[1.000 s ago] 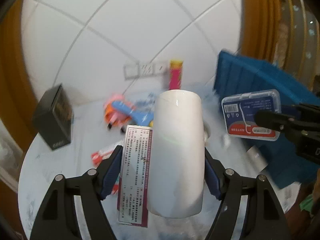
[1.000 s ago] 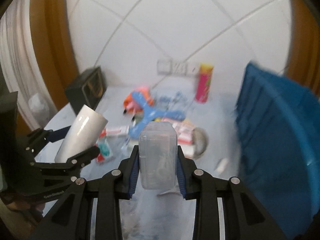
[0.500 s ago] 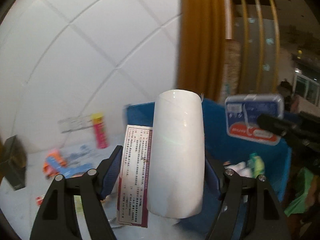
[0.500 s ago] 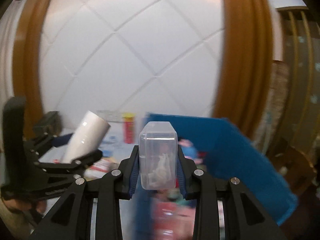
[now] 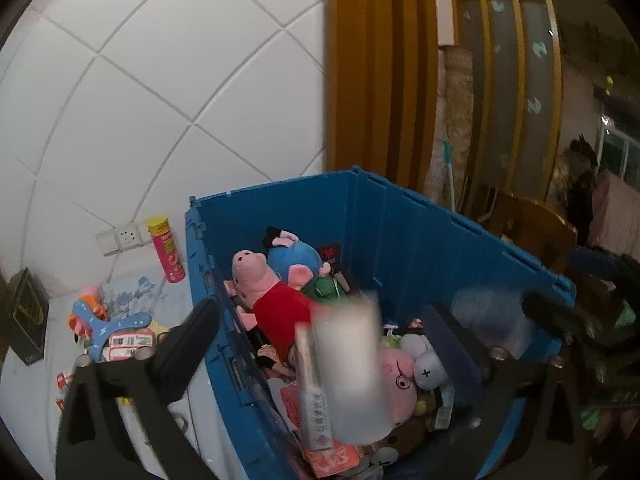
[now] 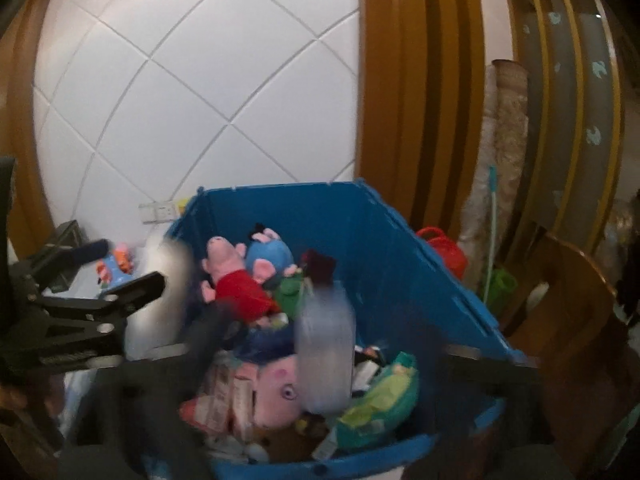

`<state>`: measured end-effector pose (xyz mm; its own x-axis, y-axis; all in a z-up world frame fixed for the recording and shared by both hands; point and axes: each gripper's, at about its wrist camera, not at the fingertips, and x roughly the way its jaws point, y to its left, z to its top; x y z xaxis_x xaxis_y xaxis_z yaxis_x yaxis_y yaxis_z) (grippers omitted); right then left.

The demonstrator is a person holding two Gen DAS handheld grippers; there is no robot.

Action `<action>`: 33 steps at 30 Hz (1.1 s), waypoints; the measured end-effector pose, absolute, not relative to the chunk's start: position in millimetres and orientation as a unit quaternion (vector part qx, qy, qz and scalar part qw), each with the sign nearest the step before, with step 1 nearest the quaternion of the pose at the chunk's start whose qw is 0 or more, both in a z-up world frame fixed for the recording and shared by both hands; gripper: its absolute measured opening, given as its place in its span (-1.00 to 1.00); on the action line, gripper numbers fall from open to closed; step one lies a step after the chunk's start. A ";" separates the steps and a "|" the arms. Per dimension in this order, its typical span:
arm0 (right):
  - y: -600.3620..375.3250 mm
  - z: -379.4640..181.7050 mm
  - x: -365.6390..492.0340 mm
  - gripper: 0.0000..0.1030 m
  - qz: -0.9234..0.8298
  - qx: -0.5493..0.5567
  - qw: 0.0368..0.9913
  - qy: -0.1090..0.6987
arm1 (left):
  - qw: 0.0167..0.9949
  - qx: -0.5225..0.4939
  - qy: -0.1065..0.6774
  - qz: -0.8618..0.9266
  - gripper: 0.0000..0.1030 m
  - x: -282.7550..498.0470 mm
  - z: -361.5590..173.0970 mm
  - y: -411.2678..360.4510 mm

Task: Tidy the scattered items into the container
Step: 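Carry the paper roll and clear box over the blue crate and release both, then move both open tools back away from the crate over the table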

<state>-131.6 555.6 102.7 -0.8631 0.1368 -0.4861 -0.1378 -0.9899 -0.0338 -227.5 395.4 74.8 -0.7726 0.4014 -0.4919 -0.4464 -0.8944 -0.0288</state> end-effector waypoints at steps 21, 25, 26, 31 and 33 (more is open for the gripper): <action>354.8 65.4 -72.5 1.00 0.969 -0.244 -0.042 0.000 | 0.034 -0.287 0.023 0.957 1.00 -99.3 43.0 133.6; 318.3 54.3 -45.5 1.00 0.967 -0.250 -0.046 -0.007 | 0.032 -0.301 0.026 0.953 1.00 -73.5 27.5 101.3; 309.8 51.6 -38.8 1.00 0.967 -0.252 -0.046 -0.009 | 0.031 -0.302 0.028 0.952 1.00 -66.7 24.5 95.7; 286.9 40.7 -13.9 1.00 0.965 -0.259 -0.041 -0.013 | 0.023 -0.310 0.021 0.950 1.00 -46.3 15.9 72.7; 281.8 38.7 -7.6 1.00 0.965 -0.259 -0.039 -0.013 | 0.026 -0.312 0.016 0.950 1.00 -42.3 15.2 66.6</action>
<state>-7.6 281.8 38.7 -0.8629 -0.0686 -0.5006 0.0820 -0.9966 -0.0047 -42.3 66.6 15.2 -0.8038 0.0388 -0.5937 -0.0582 -0.9982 0.0136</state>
